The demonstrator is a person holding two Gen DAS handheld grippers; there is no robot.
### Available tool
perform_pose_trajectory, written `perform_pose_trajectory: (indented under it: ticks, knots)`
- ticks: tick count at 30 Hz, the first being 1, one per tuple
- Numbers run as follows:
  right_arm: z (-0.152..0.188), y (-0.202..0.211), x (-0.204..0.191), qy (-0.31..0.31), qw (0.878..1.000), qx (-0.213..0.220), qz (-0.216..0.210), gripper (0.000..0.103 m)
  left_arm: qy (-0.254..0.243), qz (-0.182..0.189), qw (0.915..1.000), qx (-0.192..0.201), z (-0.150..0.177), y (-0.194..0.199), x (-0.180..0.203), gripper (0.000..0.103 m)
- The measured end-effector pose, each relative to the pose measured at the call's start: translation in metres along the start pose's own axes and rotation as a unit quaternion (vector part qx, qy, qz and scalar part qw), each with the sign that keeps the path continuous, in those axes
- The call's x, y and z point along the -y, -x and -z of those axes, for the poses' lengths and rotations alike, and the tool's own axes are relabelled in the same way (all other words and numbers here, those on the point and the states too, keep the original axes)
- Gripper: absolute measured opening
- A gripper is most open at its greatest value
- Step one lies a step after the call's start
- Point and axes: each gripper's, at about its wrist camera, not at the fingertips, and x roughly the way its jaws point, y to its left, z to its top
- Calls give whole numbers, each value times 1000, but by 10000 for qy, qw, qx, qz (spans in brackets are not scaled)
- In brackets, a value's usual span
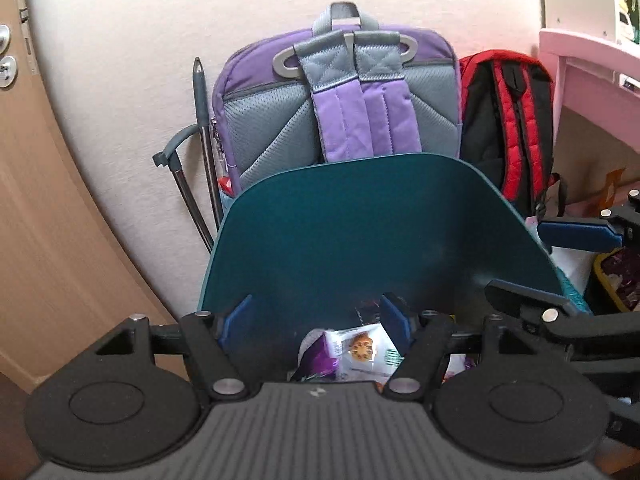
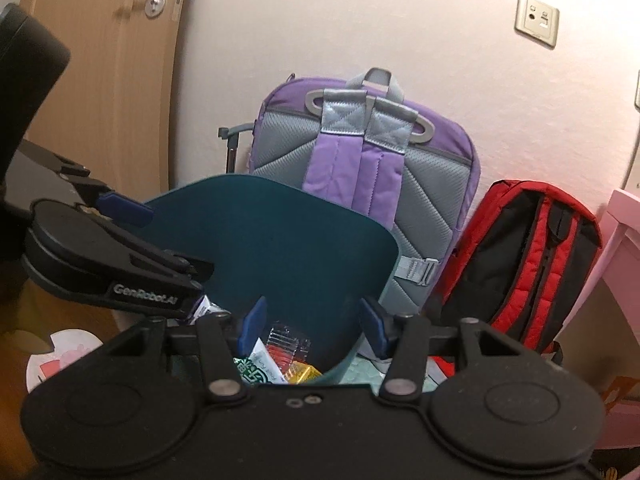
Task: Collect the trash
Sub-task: 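Open both tools to drop the items into the wastebasket, then lower both tools back to the trash pile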
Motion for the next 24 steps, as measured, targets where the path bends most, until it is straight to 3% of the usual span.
perform_pose_trajectory:
  ticks: [12,24]
  knots:
    - [2,88,-15,-116,9995,233,-160,53,295,144,9993,181,15,96,-8,69]
    - [7,173,-46,-180,9981,428,-401,54,558,249,9976,315,61,194,-19,74]
